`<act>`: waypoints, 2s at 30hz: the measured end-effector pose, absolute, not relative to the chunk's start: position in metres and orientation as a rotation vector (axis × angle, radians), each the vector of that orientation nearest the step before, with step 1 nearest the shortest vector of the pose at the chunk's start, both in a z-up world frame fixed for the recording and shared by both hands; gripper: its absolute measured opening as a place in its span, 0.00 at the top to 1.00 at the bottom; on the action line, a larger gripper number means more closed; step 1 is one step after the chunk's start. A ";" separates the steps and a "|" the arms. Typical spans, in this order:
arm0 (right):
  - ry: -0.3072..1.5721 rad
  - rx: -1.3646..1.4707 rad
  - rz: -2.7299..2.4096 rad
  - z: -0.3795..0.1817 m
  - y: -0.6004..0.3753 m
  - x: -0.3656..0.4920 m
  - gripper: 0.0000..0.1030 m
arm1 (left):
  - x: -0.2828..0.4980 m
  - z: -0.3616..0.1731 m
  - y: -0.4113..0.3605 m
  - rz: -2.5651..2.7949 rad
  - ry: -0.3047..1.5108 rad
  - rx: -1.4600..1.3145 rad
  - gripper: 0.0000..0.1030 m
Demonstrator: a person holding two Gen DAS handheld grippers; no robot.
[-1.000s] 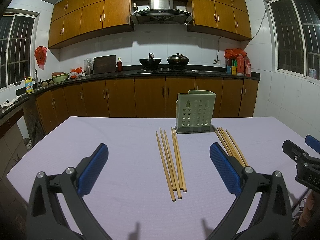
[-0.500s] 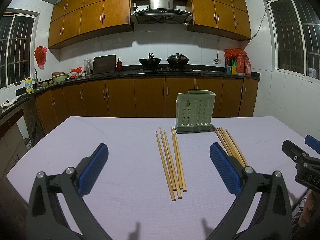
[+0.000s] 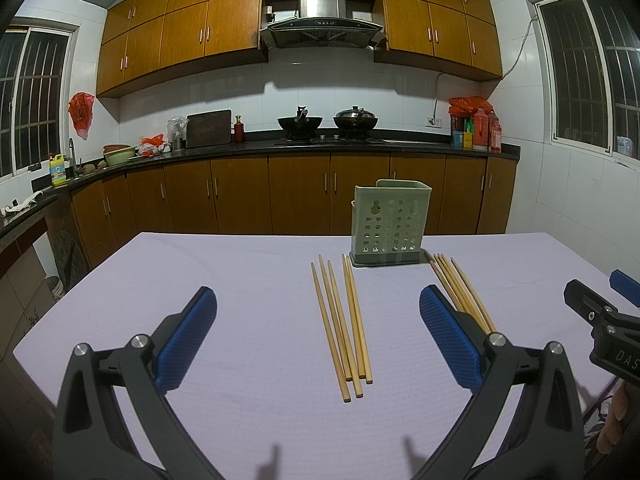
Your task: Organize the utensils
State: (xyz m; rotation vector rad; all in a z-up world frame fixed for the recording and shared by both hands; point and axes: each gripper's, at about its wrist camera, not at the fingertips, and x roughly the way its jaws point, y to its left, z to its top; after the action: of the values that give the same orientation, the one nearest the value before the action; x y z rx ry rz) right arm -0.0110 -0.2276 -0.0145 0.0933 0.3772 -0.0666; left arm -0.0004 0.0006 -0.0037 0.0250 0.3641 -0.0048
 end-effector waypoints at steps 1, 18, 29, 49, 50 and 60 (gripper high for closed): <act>0.377 0.093 -0.067 -0.015 -0.228 -0.011 0.02 | 0.000 -0.004 0.001 -0.005 0.364 0.025 0.04; 0.381 0.094 -0.059 -0.016 -0.228 -0.011 0.02 | 0.001 -0.006 0.002 0.002 0.374 0.022 0.04; 0.656 0.178 -0.066 -0.056 -0.255 0.059 0.38 | 0.056 -0.037 0.038 0.049 0.599 -0.045 0.10; 0.878 0.184 -0.043 -0.101 -0.273 0.127 0.93 | 0.145 -0.088 0.036 -0.093 0.855 -0.086 0.65; 0.876 0.182 -0.044 -0.100 -0.274 0.126 0.93 | 0.146 -0.089 0.034 -0.101 0.862 -0.078 0.67; 0.861 0.149 -0.043 -0.103 -0.270 0.132 0.93 | 0.149 -0.099 0.015 -0.130 0.921 -0.028 0.87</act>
State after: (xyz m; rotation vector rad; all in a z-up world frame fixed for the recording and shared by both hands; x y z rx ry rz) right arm 0.1322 -0.2704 -0.1031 0.1494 0.8614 -0.0435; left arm 0.1495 0.0146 -0.0990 -0.0276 0.9208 -0.1295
